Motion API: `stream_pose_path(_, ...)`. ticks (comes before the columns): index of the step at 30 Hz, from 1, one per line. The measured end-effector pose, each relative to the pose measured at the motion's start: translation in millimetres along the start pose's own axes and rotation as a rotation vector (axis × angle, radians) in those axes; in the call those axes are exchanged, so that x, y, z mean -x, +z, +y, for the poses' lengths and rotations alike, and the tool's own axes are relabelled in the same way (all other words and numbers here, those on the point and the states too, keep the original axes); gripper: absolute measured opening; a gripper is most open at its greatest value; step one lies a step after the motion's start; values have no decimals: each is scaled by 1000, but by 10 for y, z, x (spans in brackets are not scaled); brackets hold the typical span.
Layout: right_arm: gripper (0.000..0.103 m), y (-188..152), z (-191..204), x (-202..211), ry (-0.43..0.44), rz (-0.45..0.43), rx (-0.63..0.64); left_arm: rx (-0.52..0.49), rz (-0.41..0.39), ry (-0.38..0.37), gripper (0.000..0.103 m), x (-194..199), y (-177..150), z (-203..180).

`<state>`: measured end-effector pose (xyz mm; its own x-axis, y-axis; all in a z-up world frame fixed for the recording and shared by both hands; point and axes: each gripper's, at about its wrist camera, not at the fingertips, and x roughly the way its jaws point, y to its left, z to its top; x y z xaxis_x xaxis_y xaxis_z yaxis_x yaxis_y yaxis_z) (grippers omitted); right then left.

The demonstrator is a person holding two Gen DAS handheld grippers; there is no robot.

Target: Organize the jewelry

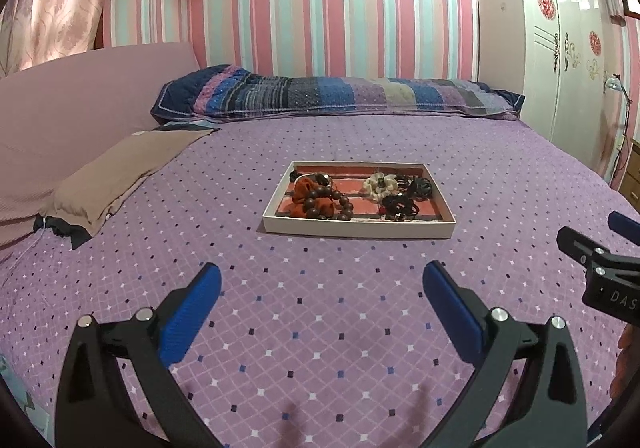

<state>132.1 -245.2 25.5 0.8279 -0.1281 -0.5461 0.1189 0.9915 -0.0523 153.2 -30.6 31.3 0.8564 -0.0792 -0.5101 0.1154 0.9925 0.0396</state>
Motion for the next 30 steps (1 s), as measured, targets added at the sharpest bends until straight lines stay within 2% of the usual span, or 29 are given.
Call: stream_pose_path(30,99,-25,13,-25,-18,-11,-6,-16,-16,9,98,-1,-26,-36)
